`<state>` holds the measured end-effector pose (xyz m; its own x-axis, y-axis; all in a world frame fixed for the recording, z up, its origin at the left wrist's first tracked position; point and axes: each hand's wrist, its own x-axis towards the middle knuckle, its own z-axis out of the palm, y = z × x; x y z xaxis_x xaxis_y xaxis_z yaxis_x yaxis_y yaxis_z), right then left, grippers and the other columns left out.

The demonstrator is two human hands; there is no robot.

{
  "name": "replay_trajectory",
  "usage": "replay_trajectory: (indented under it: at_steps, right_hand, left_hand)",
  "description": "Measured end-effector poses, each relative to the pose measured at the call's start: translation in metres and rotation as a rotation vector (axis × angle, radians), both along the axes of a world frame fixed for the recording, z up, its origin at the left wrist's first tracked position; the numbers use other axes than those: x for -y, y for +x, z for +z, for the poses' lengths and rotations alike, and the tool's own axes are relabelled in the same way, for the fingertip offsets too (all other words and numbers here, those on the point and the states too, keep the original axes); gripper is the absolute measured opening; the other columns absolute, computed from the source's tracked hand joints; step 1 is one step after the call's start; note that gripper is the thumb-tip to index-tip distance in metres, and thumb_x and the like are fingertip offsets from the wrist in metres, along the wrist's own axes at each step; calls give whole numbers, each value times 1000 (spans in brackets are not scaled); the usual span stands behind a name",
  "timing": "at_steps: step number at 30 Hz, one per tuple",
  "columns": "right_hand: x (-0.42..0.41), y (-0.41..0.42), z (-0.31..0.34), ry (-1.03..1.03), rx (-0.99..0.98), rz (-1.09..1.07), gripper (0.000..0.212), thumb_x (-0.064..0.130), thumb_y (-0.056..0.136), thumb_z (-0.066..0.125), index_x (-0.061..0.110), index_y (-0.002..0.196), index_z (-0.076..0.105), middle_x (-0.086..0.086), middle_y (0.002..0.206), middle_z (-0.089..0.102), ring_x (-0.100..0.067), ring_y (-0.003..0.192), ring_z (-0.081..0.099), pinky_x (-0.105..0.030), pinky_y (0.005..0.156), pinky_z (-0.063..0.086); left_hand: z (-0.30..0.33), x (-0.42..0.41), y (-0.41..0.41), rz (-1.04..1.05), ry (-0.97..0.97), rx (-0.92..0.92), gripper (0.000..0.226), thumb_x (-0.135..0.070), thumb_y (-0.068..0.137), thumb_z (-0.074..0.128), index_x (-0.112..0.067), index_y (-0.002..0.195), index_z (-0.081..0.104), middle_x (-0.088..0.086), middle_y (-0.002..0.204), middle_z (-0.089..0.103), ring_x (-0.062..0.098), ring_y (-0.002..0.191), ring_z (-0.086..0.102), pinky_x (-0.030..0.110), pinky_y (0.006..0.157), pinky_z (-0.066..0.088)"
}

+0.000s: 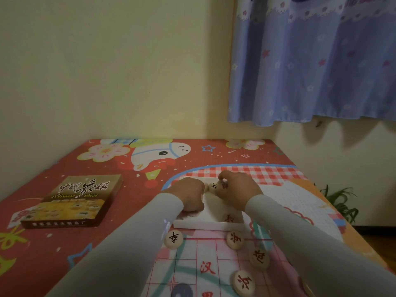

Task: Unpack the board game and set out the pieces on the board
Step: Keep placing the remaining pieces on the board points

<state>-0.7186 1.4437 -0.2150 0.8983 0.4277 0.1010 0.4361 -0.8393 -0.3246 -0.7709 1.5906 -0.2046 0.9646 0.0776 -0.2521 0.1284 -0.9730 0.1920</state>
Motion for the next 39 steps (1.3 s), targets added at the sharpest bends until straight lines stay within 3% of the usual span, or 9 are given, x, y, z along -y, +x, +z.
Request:
replay_trajectory:
  at_steps: [5,10,15,19,22,28,34,36,39]
  right_hand:
    - [-4,5,-4,-119,-87,17,16,34,86,61,18,88,56,1,82,57,-19,78,56,-23,53,37]
    - [-13,7,4,-250,-120,30,30,31,86,65,11,108,63,-5,106,65,-18,90,59,-25,72,48]
    - [-19,7,-2,-289,-97,-2,16,27,87,64,12,87,57,-3,85,55,-18,77,51,-21,55,36]
    - [-28,6,-11,-295,-73,-64,30,17,90,56,14,65,42,-2,73,46,-16,66,47,-21,47,30]
    - [-31,5,-12,-317,-71,-78,31,10,90,53,14,63,38,-2,67,41,-12,56,39,-21,45,29]
    - [-24,6,-11,-224,-122,6,6,16,86,56,15,80,53,0,75,51,-17,70,50,-21,49,31]
    - [-15,3,-10,-168,-117,46,14,15,84,53,19,71,49,2,72,50,-12,61,42,-22,51,32]
    - [-9,-2,4,-122,-163,84,9,18,84,54,16,91,60,0,83,57,-15,67,50,-23,55,42]
    - [5,-18,31,-156,-339,186,41,25,87,59,29,127,53,0,116,58,-17,89,62,-29,75,56]
  left_hand:
    - [-8,1,0,-69,58,10,28,-25,83,63,-11,106,67,9,107,67,25,98,63,32,76,52]
    - [-13,2,-2,-59,72,21,29,-12,80,63,-11,109,66,10,110,66,24,97,62,28,69,48]
    - [-13,-1,-4,-54,-11,53,39,-23,79,69,-19,116,60,2,113,61,19,97,57,25,68,42]
    - [-15,-3,-7,-57,-45,83,48,-29,79,72,-20,123,55,2,118,59,21,105,56,27,75,42]
    - [-20,-4,-10,-72,-89,125,41,-27,79,73,-18,117,59,5,112,62,23,105,58,27,74,42]
    - [-18,-4,-14,-75,-89,132,49,-27,82,71,-19,126,53,5,122,60,22,108,56,26,77,42]
    - [-18,1,-13,-84,-89,130,34,-20,83,68,-19,116,59,4,112,64,18,94,55,25,73,41]
    - [-18,0,-13,-79,-93,138,35,-21,83,68,-20,116,59,4,113,64,18,93,54,25,74,41]
    - [-18,0,-12,-74,-81,142,41,-24,83,69,-19,122,57,4,117,62,20,103,56,26,78,43]
